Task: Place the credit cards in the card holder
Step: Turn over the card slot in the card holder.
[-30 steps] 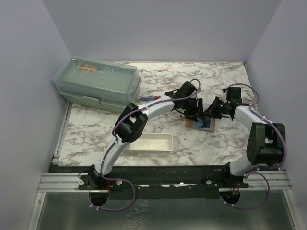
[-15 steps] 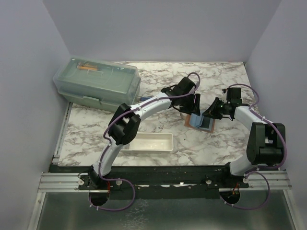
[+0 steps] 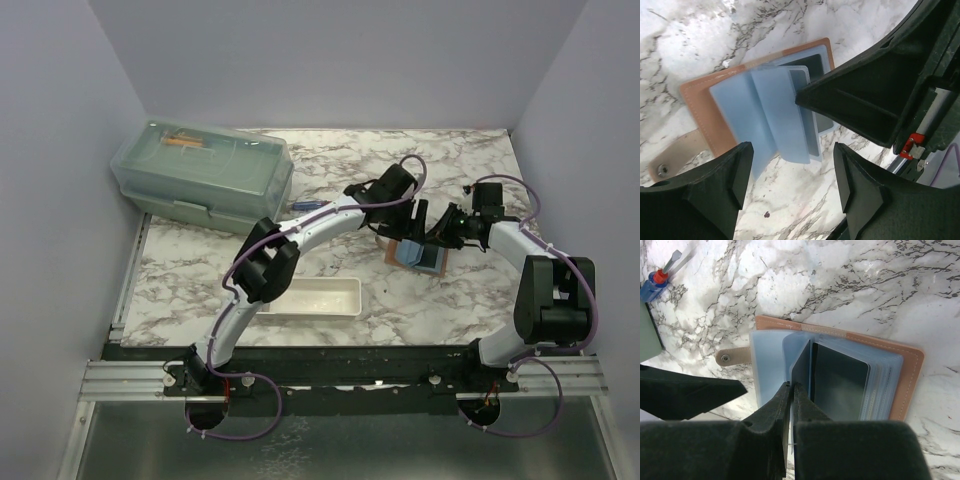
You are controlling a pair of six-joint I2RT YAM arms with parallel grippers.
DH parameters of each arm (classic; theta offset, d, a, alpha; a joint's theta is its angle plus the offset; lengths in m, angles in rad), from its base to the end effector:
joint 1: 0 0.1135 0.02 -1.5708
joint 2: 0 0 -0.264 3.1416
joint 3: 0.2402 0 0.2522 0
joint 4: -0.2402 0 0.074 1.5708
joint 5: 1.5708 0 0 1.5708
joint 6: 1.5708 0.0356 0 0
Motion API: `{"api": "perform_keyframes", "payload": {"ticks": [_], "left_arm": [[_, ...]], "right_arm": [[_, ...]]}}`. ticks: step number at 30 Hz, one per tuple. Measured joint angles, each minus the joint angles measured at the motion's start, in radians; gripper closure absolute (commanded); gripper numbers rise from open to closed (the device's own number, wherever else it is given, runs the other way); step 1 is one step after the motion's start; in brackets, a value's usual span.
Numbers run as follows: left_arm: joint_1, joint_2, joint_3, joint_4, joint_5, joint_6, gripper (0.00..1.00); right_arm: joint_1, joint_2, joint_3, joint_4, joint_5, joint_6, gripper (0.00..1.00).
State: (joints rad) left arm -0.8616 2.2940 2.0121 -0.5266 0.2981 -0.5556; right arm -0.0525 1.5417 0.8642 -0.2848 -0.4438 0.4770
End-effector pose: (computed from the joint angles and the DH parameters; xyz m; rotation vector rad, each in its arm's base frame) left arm 0.3315 -0.4024 0.2228 0.5467 2.5266 -0.9672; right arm 0.3019 -0.0006 0.1835 0.4920 2.5037 0.7297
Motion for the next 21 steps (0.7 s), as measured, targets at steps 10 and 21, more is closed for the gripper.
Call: {"api": "perform_keyframes", "payload": {"ticks": [10,21], "left_arm": [[-0.026,0.050,0.013,-0.019,-0.015,0.000,0.31],[-0.023,0.049,0.011,-0.022,-0.043,0.004,0.27]], "right_arm": [[0.000,0.000,0.000,0.000,0.000,0.000,0.93],[0.000,0.002,-0.004,0.005,-0.004,0.000,0.93]]}}
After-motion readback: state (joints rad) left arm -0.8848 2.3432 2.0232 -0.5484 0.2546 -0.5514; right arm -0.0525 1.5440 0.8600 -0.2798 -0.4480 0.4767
